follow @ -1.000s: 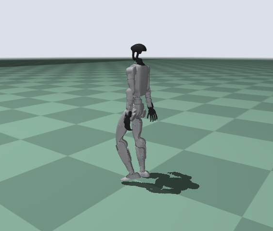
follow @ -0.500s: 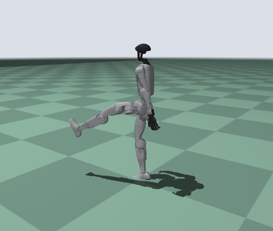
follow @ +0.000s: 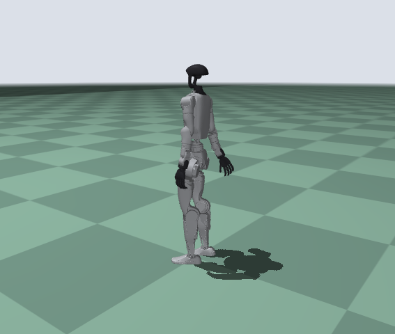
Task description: In place motions
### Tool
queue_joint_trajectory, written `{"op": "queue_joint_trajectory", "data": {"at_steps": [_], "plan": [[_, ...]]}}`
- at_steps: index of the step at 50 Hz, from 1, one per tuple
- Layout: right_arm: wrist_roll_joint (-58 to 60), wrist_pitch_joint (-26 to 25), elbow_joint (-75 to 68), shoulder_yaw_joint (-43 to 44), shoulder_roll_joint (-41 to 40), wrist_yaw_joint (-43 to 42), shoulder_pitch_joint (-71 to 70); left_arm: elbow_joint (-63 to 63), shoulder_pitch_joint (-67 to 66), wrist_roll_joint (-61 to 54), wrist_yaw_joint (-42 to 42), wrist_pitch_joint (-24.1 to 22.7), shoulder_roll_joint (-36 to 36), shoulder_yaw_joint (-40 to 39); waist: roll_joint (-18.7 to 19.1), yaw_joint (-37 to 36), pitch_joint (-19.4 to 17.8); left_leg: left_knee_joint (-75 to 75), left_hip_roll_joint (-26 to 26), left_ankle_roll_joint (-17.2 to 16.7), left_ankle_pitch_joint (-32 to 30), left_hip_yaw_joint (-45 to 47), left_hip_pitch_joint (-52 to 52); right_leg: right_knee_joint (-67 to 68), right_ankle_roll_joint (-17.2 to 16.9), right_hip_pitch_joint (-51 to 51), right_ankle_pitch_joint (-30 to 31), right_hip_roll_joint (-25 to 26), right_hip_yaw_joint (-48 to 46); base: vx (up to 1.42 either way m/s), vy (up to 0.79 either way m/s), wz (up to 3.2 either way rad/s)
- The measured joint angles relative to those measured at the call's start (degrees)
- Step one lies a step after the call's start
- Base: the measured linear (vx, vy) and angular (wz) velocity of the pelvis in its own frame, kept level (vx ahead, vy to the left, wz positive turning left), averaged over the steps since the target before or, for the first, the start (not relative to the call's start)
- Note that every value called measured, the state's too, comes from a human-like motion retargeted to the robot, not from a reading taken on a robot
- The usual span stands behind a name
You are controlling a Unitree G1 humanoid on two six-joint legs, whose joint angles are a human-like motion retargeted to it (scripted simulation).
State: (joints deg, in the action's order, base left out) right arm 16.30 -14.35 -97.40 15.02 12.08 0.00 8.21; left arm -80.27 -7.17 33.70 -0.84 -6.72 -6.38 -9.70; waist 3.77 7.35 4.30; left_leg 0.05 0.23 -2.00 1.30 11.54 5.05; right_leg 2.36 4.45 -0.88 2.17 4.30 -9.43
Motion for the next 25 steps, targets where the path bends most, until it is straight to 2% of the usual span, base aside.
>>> {"op": "queue_joint_trajectory", "data": {"at_steps": [2,5,10,15,20,23,25], "plan": [[-1.46,2.24,0.00,0.98,-0.73,-0.93,-0.96,1.07,1.05,-0.20,0.42,-0.48,-0.37,0.59,-0.67,1.02,-0.87,0.67,-0.48,0.01,-0.04,-0.88,1.10,-0.34,-0.49,-0.22,0.10,-0.96,-1.23,-0.13,0.10,0.58],[-1.87,5.70,0.00,0.74,-1.70,1.45,-2.57,2.48,1.93,0.06,0.88,-0.70,-1.16,2.37,-2.39,-0.86,-2.75,2.51,-2.15,2.00,0.57,-2.78,1.50,-0.80,-1.13,0.55,0.66,-2.54,-1.93,0.02,0.09,-0.18],[3.98,6.90,0.00,-2.15,-2.83,3.51,-7.41,0.85,-0.48,0.54,-1.06,0.14,0.18,1.44,-4.11,-4.71,-2.88,2.87,-3.03,3.29,1.36,0.03,0.19,-0.65,-2.35,0.77,1.04,-4.38,0.24,0.09,0.17,-0.65],[8.01,8.71,6.08,-6.58,-4.36,4.04,-10.63,-4.35,-3.31,1.88,-3.34,2.68,1.56,-0.85,-3.80,-4.10,-2.51,1.08,-4.50,4.98,1.72,0.48,-2.46,-0.61,-3.63,2.05,0.45,-5.14,1.63,0.13,0.22,-0.27],[8.10,11.44,12.62,-7.98,-5.45,4.80,-10.96,-7.64,-5.71,3.39,-5.28,4.92,2.24,-1.62,-3.91,-6.72,-2.51,1.24,-6.31,7.43,2.62,-0.14,-4.45,0.90,-4.94,3.37,-1.05,-6.52,2.04,0.15,0.28,-0.20],[8.93,12.25,14.05,-7.47,-5.11,3.54,-10.60,-8.02,-6.53,4.39,-4.42,5.52,1.92,-1.53,-3.53,-7.93,-2.21,1.99,-7.10,8.98,3.28,-2.26,-5.08,4.53,-5.47,3.39,-3.41,-7.41,0.93,0.12,0.31,0.18],[11.09,12.46,14.94,-6.52,-4.59,2.58,-9.97,-8.43,-6.42,5.44,-4.08,5.46,1.37,-1.96,-2.75,-7.54,-1.71,3.11,-7.02,10.06,3.69,-5.02,-4.62,10.19,-4.36,1.90,-4.52,-7.71,-1.41,0.10,0.30,0.35]]}}
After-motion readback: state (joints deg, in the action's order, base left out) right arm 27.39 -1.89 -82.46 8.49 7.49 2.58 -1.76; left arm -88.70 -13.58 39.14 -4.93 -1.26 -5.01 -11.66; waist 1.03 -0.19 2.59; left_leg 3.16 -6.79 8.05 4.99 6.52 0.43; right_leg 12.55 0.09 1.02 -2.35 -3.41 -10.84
